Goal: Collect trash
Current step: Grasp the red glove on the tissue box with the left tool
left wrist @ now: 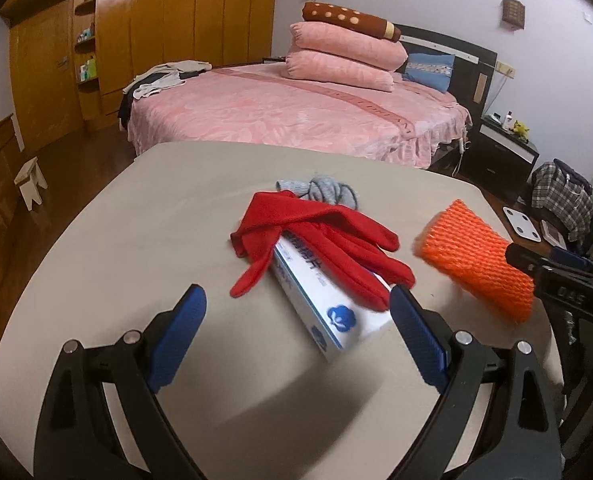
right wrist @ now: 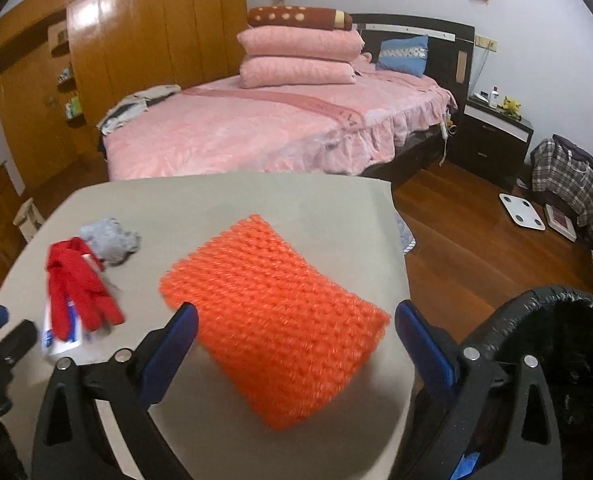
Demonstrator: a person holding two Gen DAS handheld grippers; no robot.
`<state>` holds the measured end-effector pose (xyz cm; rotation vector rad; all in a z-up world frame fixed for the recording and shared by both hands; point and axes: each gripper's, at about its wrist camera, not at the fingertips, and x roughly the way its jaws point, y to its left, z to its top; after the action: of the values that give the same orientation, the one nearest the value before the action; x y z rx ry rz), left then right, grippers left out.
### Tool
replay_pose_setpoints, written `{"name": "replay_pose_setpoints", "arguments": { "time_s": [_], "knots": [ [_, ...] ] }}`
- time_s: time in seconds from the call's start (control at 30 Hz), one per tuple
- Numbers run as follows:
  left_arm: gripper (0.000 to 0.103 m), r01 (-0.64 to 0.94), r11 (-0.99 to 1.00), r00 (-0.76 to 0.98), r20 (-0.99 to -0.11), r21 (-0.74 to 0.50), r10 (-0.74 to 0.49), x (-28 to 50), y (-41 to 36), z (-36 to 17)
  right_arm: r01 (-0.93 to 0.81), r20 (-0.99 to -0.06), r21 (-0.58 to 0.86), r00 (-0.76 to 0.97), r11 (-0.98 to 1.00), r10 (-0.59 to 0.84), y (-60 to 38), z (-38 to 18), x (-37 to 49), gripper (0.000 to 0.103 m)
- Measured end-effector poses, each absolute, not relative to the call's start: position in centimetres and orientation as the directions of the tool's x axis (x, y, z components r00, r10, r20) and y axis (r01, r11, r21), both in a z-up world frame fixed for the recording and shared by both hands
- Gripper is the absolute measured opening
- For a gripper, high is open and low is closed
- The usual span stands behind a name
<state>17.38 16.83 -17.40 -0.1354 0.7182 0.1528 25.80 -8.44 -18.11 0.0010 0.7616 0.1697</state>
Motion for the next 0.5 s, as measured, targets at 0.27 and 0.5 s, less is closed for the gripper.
{"name": "replay_pose_setpoints", "arguments": {
  "time_s": [0.27, 0.5],
  "knots": [
    [0.090, -0.166, 0.984, 0.738, -0.670, -0.064, 0.081, 20.0, 17.2, -17.6, -0.149, -0.721, 0.042, 0.680, 0.988, 0.133, -7.8, -19.6, 28.2, 0.097],
    [0.090, -0.148, 0.988, 0.720, -0.691, -0.050, 0.072, 22.7, 17.0, -18.3, -0.189, -0.752, 0.029, 0.643, 0.982, 0.146, -7.1, -20.6, 28.8, 0.097]
  ]
}}
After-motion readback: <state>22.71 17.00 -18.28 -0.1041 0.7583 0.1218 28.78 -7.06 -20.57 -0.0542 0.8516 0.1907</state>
